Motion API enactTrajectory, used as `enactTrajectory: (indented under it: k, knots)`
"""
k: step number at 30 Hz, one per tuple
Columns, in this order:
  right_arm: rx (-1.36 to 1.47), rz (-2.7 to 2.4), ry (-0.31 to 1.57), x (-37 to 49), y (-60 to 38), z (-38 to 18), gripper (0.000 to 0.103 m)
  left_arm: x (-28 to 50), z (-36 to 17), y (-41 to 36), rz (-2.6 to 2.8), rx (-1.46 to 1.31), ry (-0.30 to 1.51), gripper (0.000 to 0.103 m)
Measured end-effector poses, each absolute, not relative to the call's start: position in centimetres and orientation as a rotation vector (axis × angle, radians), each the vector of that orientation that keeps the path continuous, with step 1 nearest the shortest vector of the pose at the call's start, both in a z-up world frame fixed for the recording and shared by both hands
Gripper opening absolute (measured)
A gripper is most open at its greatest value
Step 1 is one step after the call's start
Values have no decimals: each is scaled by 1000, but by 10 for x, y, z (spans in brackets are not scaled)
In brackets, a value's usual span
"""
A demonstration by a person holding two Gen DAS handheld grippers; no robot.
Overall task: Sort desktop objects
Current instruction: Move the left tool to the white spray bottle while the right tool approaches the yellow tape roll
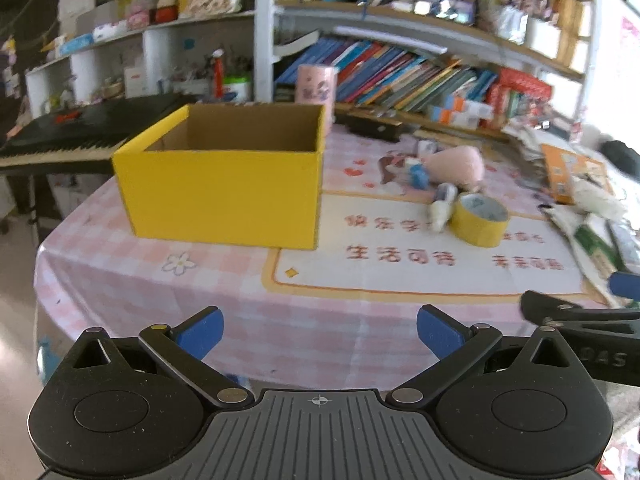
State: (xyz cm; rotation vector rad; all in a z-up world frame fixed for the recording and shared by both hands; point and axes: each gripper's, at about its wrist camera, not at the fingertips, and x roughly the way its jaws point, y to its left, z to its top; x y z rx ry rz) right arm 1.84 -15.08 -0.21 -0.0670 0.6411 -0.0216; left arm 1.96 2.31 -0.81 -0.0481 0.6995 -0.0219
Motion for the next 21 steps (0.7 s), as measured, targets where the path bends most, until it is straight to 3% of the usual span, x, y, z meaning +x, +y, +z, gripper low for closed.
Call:
enactTrajectory:
  k: [21]
  knots:
    - [-57, 29, 707, 104, -234, -21, 103, 102, -23, -51, 1, -45, 775, 103]
